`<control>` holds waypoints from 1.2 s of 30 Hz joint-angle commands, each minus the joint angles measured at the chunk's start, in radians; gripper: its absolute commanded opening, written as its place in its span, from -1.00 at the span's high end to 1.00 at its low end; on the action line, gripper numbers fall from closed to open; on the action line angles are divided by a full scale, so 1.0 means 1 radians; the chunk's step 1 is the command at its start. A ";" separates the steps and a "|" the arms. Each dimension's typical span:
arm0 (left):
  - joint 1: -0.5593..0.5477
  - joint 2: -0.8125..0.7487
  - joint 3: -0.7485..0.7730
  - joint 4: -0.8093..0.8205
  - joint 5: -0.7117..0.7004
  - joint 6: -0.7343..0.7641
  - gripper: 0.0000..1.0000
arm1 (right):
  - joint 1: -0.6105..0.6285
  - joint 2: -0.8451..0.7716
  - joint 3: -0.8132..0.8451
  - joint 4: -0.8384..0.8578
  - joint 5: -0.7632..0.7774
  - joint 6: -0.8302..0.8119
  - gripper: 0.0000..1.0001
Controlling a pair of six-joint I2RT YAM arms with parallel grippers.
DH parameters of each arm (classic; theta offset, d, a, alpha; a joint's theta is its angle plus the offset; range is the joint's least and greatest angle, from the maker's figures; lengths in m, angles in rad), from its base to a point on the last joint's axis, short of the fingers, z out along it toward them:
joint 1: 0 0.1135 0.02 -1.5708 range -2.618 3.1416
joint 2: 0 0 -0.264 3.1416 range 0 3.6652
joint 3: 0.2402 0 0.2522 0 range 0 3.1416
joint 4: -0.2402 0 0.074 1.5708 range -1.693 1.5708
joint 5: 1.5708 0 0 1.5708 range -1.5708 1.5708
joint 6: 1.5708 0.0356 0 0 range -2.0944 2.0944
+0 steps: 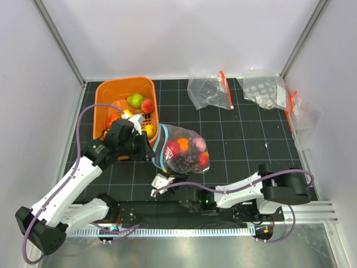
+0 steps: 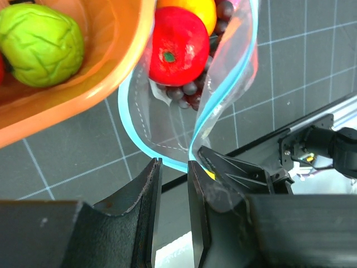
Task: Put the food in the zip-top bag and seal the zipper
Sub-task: Zip the zipper food storage bag at the center of the board.
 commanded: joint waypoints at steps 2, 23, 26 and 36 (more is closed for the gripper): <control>0.007 -0.005 0.013 0.014 0.067 0.013 0.42 | -0.001 -0.102 0.029 -0.046 0.013 0.109 0.98; 0.005 -0.028 0.049 0.001 0.093 0.072 0.04 | -0.001 -0.534 0.006 -0.512 -0.073 0.373 0.99; 0.005 -0.034 0.055 0.001 0.092 0.088 -0.33 | -0.001 -0.544 0.006 -0.532 -0.068 0.378 0.98; 0.005 -0.022 0.104 0.009 0.167 0.225 -0.63 | -0.012 -0.619 0.016 -0.664 -0.108 0.485 0.98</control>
